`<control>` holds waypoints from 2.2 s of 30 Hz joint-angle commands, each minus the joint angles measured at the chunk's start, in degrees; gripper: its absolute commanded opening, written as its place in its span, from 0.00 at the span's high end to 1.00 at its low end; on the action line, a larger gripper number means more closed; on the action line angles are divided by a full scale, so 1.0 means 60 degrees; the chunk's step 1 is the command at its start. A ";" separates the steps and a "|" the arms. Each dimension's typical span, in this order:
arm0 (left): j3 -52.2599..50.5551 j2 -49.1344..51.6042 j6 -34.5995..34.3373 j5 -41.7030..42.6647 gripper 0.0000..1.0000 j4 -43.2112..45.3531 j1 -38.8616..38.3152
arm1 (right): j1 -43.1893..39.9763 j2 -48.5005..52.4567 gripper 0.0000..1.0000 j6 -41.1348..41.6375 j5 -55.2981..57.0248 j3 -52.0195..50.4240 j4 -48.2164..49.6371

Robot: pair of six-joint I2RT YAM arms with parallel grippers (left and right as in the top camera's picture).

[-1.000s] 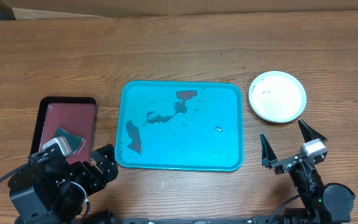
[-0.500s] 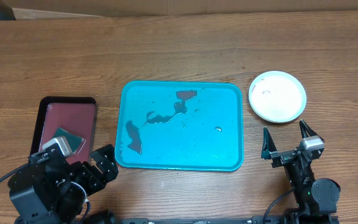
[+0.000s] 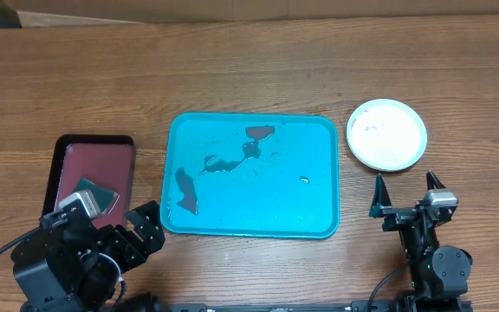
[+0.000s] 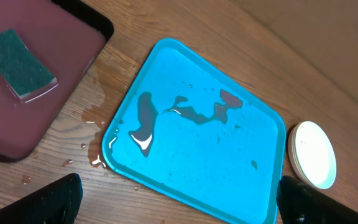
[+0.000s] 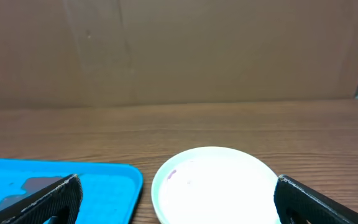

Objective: Clean dirty plates on tray and stack at the side

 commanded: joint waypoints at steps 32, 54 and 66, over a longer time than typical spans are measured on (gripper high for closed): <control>-0.0033 -0.0066 0.0109 0.0138 0.00 0.0011 -0.0062 | -0.0058 -0.0087 0.00 0.0066 0.0149 -0.0098 0.0055; -0.6011 -0.2182 0.1545 -0.0335 0.01 0.8473 -0.3395 | -0.0058 -0.0087 0.00 0.0066 0.0149 -0.0098 0.0055; -0.9796 -0.4386 0.1534 -0.2051 0.00 1.2794 -0.3362 | -0.0058 -0.0087 0.00 0.0066 0.0149 -0.0098 0.0055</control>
